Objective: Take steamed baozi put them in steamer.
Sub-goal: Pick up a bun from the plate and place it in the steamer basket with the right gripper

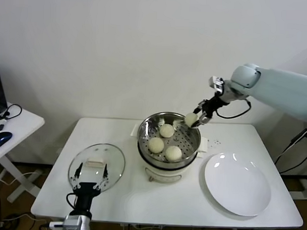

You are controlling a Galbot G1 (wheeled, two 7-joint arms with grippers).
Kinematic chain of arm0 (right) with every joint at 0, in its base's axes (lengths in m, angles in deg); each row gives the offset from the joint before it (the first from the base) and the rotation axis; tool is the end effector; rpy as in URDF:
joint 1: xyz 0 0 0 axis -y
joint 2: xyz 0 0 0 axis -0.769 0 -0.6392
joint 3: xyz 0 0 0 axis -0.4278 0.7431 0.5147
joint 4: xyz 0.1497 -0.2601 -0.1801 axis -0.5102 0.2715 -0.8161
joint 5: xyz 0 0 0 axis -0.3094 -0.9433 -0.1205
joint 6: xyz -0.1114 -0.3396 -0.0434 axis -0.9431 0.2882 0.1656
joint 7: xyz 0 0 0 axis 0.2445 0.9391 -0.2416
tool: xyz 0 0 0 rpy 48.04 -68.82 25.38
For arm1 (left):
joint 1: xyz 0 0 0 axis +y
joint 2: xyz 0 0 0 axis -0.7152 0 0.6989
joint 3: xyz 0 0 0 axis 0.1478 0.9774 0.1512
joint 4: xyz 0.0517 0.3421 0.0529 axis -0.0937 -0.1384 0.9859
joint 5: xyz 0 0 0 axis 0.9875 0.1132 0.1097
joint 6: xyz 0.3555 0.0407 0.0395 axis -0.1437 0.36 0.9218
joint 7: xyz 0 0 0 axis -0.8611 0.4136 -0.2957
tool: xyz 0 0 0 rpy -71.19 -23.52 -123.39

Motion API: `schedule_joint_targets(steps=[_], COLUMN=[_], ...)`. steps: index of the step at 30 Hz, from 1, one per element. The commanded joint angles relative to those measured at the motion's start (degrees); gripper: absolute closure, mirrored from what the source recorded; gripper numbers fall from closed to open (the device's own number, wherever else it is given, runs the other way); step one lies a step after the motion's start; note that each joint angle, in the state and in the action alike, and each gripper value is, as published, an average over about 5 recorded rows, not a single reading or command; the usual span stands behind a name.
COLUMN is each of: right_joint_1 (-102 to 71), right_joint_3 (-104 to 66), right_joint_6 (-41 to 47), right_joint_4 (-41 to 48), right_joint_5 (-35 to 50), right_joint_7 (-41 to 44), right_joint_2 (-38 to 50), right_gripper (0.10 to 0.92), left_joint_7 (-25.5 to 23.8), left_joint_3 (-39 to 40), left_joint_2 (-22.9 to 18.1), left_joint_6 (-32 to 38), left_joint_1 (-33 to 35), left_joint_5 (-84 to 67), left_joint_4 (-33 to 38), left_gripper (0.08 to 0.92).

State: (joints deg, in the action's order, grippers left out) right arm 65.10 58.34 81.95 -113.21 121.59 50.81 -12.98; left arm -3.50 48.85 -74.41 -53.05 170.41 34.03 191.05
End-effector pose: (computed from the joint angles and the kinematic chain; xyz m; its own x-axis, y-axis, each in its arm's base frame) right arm 0.6016 -0.0814 -0.0270 -0.1528 -0.4352 0.8873 -0.9862 0.1245 -0.1088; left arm 0.1574 0.0126 -0.3365 -0.9956 -0.0722 0.0595 -0.0632 0.9881 0.1404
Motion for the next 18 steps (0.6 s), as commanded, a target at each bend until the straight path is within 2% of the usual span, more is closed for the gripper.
schedule_joint_targets(steps=[1,12,18], right_joint_1=[-4.3,-9.9,-11.0], right_joint_3=[2.1,0.9,0.3], right_joint_6=[-0.4,-3.1,-3.4], right_joint_4=[3.1,9.0,10.2], right_joint_5=[-2.9,-13.1,-14.7], right_joint_7=[-0.2,2.5,2.7], right_joint_2=[-7.4,-10.4,-10.6], right_gripper=[0.383,0.38,0.38], left_joint_7=[0.0,0.0,0.0], left_joint_3=[0.0,-0.7,-0.6], left_joint_2=[-0.1,0.0,-0.1], left_joint_6=[0.1,0.3,0.3], left_joint_1=[0.1,-0.1,-0.3], left_joint_5=[0.1,-0.6,-0.6], left_joint_4=[-0.2,-1.1,-1.5], left_gripper=[0.177,0.177,0.177])
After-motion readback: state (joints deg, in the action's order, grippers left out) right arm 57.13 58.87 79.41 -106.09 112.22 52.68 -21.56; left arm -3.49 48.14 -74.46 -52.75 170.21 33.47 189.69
